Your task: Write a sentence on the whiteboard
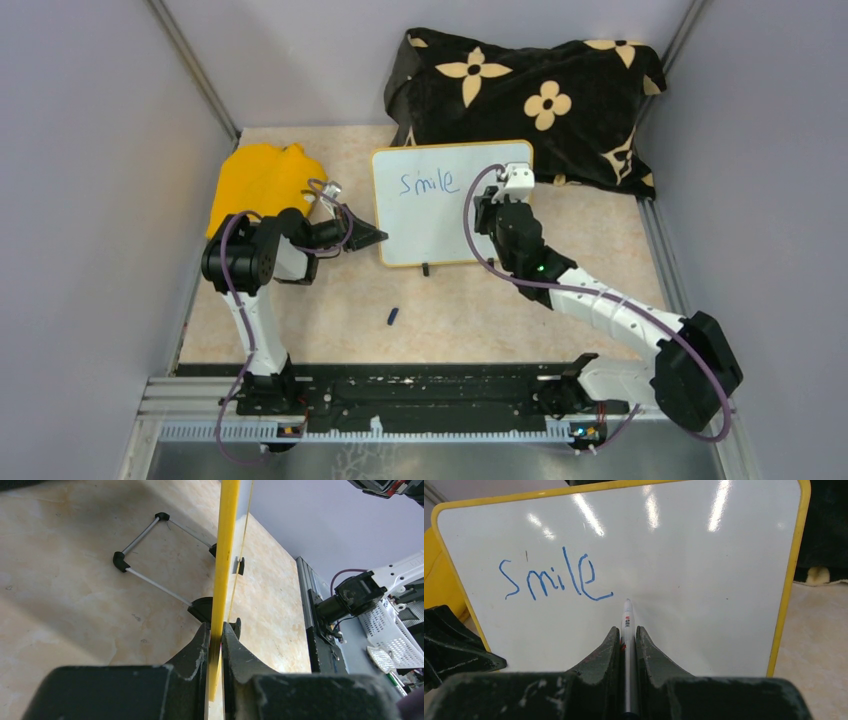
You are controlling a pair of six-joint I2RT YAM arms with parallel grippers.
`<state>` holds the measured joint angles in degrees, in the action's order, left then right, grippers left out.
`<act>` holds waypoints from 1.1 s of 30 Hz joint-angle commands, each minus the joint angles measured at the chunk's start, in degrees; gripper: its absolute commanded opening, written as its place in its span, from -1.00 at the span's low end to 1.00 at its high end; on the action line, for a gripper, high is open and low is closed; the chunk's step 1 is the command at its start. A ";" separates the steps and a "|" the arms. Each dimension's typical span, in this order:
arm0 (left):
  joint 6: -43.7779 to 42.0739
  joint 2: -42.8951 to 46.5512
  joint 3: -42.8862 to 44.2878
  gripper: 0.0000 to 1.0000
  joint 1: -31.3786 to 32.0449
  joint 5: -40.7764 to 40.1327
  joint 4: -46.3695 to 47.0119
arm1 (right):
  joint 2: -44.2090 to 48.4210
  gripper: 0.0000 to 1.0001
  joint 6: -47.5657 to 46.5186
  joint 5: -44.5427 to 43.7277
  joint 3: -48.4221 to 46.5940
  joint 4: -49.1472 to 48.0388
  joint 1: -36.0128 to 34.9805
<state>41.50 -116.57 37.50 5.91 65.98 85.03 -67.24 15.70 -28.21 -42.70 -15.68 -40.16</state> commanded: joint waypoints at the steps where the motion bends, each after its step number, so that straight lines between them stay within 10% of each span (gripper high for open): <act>1: -0.47 -0.36 0.60 -1.00 0.15 0.21 -0.42 | -0.81 -1.00 0.73 -0.53 -1.94 -3.51 0.94; 20: -0.36 -0.44 0.64 -1.00 0.15 0.12 -0.31 | -2.39 -1.00 2.62 2.35 -1.33 -1.23 1.39; 33: -0.53 -0.32 0.65 -1.00 0.15 0.21 -0.40 | 14.03 -1.00 2.53 7.52 1.48 7.89 -0.20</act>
<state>41.47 -116.57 37.50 5.91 66.04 84.93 -59.53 18.90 -22.79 -41.39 -9.89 -39.59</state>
